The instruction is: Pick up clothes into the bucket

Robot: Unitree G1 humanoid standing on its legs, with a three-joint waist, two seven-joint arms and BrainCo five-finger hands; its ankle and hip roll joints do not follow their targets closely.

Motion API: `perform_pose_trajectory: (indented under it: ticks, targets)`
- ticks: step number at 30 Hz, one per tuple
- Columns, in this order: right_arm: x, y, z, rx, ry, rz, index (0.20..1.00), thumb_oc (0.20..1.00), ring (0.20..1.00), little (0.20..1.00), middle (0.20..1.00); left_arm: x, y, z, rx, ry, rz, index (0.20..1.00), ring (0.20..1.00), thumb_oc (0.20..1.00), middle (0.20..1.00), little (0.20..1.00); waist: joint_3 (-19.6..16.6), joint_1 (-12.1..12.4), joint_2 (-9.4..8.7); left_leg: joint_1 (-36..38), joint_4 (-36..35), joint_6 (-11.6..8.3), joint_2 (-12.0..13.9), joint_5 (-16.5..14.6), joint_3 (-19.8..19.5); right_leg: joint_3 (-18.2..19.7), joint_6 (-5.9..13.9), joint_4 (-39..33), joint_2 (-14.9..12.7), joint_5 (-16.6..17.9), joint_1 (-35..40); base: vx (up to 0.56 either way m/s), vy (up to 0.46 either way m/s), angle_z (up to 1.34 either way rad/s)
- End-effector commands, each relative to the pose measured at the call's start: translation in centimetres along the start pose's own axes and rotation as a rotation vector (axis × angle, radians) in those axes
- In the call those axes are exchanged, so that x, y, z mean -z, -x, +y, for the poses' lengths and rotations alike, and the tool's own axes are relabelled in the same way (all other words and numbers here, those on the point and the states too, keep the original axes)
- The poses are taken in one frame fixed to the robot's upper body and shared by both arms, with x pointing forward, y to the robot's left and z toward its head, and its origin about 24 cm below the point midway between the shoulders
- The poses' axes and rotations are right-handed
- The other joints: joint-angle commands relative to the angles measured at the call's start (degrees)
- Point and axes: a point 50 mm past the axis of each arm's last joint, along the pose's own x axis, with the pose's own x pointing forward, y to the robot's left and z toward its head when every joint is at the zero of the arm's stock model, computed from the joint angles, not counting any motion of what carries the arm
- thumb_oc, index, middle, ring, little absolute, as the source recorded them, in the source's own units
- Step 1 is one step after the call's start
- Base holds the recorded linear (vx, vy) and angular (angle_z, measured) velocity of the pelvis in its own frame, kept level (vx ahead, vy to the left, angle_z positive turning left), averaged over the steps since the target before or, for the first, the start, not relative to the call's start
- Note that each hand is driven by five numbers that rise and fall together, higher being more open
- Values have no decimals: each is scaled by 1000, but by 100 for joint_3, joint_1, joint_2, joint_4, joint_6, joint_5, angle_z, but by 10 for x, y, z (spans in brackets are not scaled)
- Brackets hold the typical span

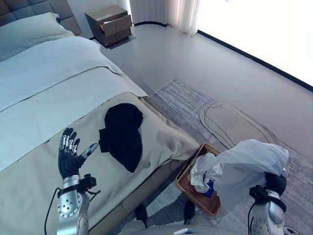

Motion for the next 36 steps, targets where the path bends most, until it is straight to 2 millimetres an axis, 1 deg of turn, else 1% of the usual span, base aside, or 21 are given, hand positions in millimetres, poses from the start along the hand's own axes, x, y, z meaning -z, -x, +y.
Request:
perform_pose_trajectory:
  ticks: [1,2,3,5,6,7,8,9,11,12,14,17,20,24,25,26,27,28,29,31,36]
  targets:
    - [-23,-22,33,-79,42,-136,200,200,200,200,200,-51,-24,-6,50,13,-283,1000,1000,1000,1000,1000,275,-18,-163,-215,400,71,43,-135,-103,93,453,780,-650,-38,-146,-114,28,6]
    - [-23,-23,34,-79,41,-139,200,200,200,200,200,-51,-24,-6,49,13,-286,1000,1000,1000,1000,1000,286,-23,-165,-228,417,73,41,-141,-107,94,453,803,-655,-49,-161,-183,37,5]
    - [-18,-31,42,-61,54,-109,200,200,200,200,200,-60,-29,-15,72,42,-337,1000,1000,1000,1000,1000,532,31,-123,-399,572,98,7,-156,-163,107,431,998,-719,-81,-333,-188,38,8]
    - [-15,-40,51,-40,61,-89,200,200,200,200,200,-68,-33,-24,95,79,-378,1000,1000,1000,1000,1000,792,78,-80,-636,802,123,-29,-175,-210,128,407,1214,-771,-106,-541,-195,31,15]
    - [-15,-40,51,-40,60,-92,200,200,200,200,200,-69,-34,-24,95,80,-380,1000,1000,1000,1000,1000,802,78,-80,-661,832,125,-30,-187,-212,132,407,1237,-776,-114,-562,-172,10,17]
    - [-14,-48,60,-30,62,-75,200,200,200,200,200,-75,-36,-33,118,115,-407,1000,1000,1000,1000,1000,997,128,-50,-904,1084,147,-29,-213,-255,130,378,1383,-820,-120,-733,-159,9,11]
    - [-15,-53,64,-19,61,-70,200,200,200,200,200,-78,-38,-38,134,135,-425,1000,1000,1000,1000,1000,1107,145,-32,-1073,1267,160,-23,-241,-271,145,366,1507,-845,-123,-866,-155,9,7]
    - [-15,-53,64,-19,61,-71,200,200,200,200,200,-78,-38,-38,134,135,-425,1000,1000,1000,1000,1000,1103,146,-31,-1086,1278,160,-23,-246,-270,147,366,1514,-846,-125,-877,-147,9,7]
    - [-23,-66,76,-5,48,-80,200,200,200,200,200,-88,-40,-48,166,160,-471,1000,1000,1000,1000,1000,1330,194,21,-1518,1677,165,-27,-308,-300,185,328,1761,-885,-139,-1221,-160,12,13]
    - [-29,-70,83,-17,36,-102,200,200,200,200,200,-92,-41,-52,175,174,-490,1000,1000,1000,1000,1000,1358,208,43,-1757,1861,169,-30,-356,-308,222,315,1909,-891,-178,-1444,-139,11,16]
    - [-34,-75,87,1,19,-108,200,200,200,200,200,-97,-41,-58,192,195,-511,1000,1000,1000,1000,1000,1441,226,79,-2093,2110,172,-44,-400,-337,273,287,2116,-914,-223,-1739,-133,11,12]
    - [-42,-82,91,20,-13,-126,200,200,200,200,200,-103,-41,-62,199,218,-537,1000,1000,1000,1000,1000,1416,261,139,-2647,2535,181,-35,-511,-334,363,247,2500,-918,-340,-2271,-99,19,7]
    - [-61,-92,97,52,-68,-172,200,200,200,200,200,-112,-41,-69,193,258,-576,1000,1000,1000,1000,1000,1426,289,232,-3465,3266,200,0,-759,-321,561,174,3201,-912,-566,-3131,-103,30,-5]
    - [-82,-103,97,110,-155,-220,200,200,200,200,200,-121,-40,-74,199,300,-615,1000,1000,1000,1000,1000,1406,299,316,-4229,3871,213,20,-917,-321,701,112,3847,-910,-748,-3940,-72,12,-4]
    - [-82,-103,97,110,-155,-220,200,200,200,200,200,-121,-40,-74,199,300,-615,1000,1000,1000,1000,1000,1398,301,315,-4242,3878,213,20,-920,-320,705,112,3854,-910,-751,-3954,-69,24,-6]
    - [-95,-109,96,133,-170,-253,200,200,200,200,200,-127,-39,-75,199,318,-643,1000,1000,1000,1000,1000,1429,313,359,-4520,4073,225,31,-960,-323,781,86,4106,-896,-809,-4283,-42,17,-5]
    - [-95,-110,96,133,-171,-254,200,200,200,200,200,-127,-39,-75,198,319,-643,1000,1000,1000,1000,1000,1397,323,356,-4579,4110,226,36,-976,-315,798,85,4144,-894,-821,-4350,-7,16,-4]
    - [-105,-115,93,163,-199,-274,200,200,200,200,200,-133,-38,-78,200,340,-665,1000,1000,1000,1000,1000,1398,328,388,-4830,4388,202,37,-1195,-348,864,114,4465,-888,-1038,-4611,9,-1,-3]
    - [-109,-115,91,176,-212,-285,200,200,200,200,200,-135,-38,-78,196,347,-676,1000,1000,1000,1000,1000,1426,329,395,-4921,4425,215,31,-1162,-356,877,100,4486,-886,-1018,-4698,0,0,0]
    - [-115,-118,90,196,-226,-302,200,200,200,200,200,-139,-37,-79,196,355,-695,1000,1000,1000,1000,1000,1422,335,418,-5131,4626,210,47,-1271,-366,920,105,4722,-889,-1118,-4948,0,0,0]
    - [-141,-130,76,287,-241,-347,200,200,200,200,200,-147,-34,-82,202,382,-730,1000,1000,1000,1000,1000,1444,361,475,-5722,4918,240,7,-1305,-379,1040,82,5105,-927,-1175,-5616,-14,5,0]
